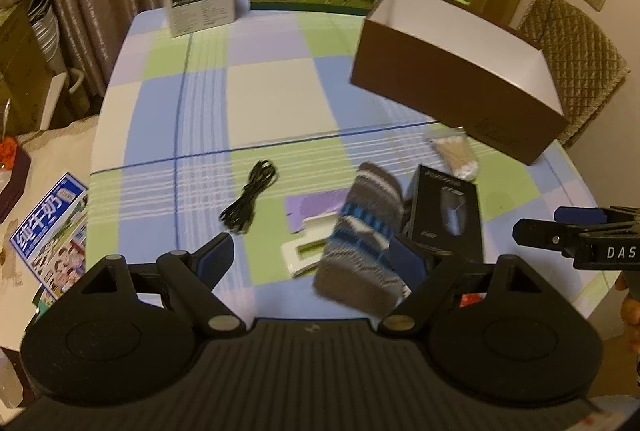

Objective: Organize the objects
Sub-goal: 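Grasp the black FLYCO shaver box with the right tool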

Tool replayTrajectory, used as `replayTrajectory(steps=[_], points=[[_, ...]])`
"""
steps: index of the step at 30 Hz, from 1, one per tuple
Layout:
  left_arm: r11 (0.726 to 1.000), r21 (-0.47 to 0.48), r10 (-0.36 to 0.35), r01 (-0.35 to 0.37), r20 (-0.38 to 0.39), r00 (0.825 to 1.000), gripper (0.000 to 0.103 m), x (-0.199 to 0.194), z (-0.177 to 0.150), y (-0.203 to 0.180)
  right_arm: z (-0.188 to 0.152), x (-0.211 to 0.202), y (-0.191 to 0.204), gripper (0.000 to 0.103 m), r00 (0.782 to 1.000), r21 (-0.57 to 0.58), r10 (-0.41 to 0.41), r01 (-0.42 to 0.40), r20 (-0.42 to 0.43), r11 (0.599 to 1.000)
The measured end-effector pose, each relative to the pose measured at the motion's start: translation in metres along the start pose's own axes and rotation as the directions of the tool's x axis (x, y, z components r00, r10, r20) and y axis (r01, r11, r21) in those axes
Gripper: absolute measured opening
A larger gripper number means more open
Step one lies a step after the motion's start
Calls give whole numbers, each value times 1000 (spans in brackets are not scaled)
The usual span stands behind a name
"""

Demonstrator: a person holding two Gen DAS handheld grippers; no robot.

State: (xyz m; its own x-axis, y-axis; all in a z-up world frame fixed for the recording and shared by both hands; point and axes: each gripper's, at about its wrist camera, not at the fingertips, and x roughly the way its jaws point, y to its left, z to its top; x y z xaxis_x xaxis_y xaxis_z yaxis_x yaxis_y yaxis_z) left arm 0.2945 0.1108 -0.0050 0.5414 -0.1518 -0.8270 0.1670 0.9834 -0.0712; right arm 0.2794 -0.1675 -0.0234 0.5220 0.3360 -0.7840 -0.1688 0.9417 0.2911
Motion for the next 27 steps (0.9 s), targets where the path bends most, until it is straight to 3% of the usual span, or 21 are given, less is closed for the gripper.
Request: replayTrajectory(steps=[12,27], points=[[998,-50,46,-47,-28,999,82,9,-18,37,-9,47,36,92,998,1,-24,24,-66,1000],[998,-48,39,-43,-77,996,82,30,-19,53,-9,92,46,90,983,13,-145,148,-111,989]])
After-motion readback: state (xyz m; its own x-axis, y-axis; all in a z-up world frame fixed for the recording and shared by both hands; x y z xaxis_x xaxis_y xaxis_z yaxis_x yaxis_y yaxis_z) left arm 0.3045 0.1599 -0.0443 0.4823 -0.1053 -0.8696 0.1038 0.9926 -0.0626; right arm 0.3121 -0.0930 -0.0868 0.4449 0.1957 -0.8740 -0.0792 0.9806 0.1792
